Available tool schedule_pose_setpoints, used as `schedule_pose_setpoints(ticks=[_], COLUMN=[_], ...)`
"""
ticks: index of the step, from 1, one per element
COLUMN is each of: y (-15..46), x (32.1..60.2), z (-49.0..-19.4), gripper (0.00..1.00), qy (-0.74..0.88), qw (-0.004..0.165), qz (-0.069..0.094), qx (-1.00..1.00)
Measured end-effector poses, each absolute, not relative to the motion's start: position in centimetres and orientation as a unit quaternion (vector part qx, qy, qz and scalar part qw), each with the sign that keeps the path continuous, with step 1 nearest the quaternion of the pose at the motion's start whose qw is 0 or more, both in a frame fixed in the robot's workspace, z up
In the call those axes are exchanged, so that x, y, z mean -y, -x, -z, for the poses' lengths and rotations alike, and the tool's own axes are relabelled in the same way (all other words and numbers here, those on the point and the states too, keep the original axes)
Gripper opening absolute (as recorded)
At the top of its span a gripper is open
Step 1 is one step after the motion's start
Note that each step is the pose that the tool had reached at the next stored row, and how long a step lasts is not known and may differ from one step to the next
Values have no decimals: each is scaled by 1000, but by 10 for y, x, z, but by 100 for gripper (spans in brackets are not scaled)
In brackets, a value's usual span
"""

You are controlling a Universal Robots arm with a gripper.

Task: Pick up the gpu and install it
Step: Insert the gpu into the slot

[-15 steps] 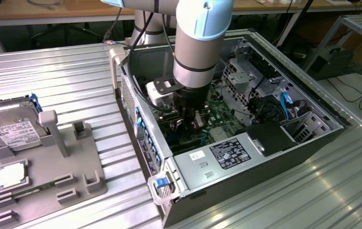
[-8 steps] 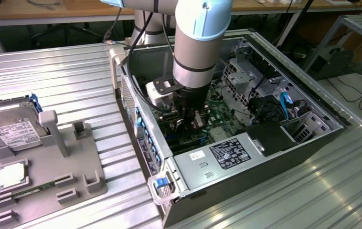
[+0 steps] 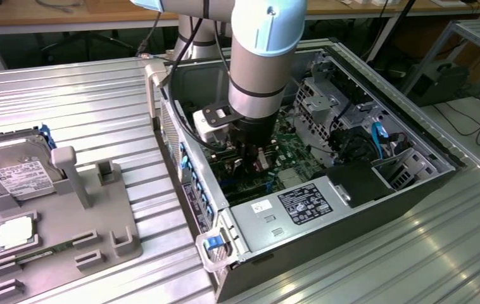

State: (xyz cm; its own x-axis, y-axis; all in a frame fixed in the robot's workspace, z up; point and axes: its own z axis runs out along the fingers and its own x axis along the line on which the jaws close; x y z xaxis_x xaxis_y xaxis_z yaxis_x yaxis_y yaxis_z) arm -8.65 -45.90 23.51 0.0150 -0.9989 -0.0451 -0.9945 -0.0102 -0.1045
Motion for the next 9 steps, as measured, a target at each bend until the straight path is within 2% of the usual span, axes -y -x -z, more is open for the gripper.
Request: schedule_pose_setpoints(ticks=[9], y=[86], x=[459], z=[-235], gripper=[29], qy=[710], qw=[53], qz=[21], qx=[-701])
